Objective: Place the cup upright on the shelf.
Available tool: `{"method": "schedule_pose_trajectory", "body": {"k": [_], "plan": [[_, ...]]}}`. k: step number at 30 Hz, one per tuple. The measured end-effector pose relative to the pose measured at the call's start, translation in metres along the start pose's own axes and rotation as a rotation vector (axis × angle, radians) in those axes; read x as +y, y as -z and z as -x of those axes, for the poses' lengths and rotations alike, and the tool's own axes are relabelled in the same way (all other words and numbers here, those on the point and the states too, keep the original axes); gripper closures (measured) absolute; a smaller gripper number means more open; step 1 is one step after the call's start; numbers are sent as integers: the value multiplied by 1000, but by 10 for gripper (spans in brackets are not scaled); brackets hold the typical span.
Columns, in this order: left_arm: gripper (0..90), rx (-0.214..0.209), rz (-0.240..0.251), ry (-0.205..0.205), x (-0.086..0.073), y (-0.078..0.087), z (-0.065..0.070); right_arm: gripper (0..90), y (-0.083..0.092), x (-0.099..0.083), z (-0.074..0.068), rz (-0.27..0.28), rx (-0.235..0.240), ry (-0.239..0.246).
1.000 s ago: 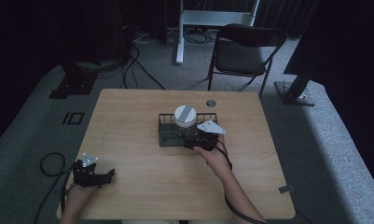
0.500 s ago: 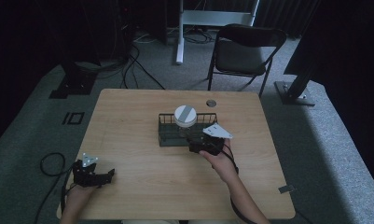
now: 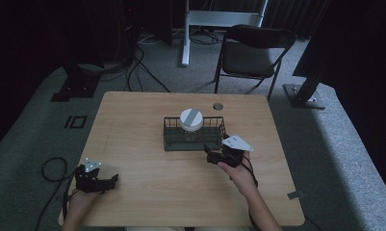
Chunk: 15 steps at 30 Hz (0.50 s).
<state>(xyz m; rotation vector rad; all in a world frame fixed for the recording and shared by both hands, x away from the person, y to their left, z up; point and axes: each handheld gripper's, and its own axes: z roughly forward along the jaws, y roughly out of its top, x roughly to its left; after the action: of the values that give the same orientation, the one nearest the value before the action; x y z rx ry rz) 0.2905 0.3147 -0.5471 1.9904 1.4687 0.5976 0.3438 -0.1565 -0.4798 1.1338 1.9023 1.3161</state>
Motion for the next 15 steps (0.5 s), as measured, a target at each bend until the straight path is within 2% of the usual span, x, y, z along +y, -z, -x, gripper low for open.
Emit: {"method": "schedule_pose_trajectory", "body": {"k": [15], "plan": [[12, 0, 0, 0, 0, 0, 0, 111, 11, -30, 8, -59, 12, -2]]}}
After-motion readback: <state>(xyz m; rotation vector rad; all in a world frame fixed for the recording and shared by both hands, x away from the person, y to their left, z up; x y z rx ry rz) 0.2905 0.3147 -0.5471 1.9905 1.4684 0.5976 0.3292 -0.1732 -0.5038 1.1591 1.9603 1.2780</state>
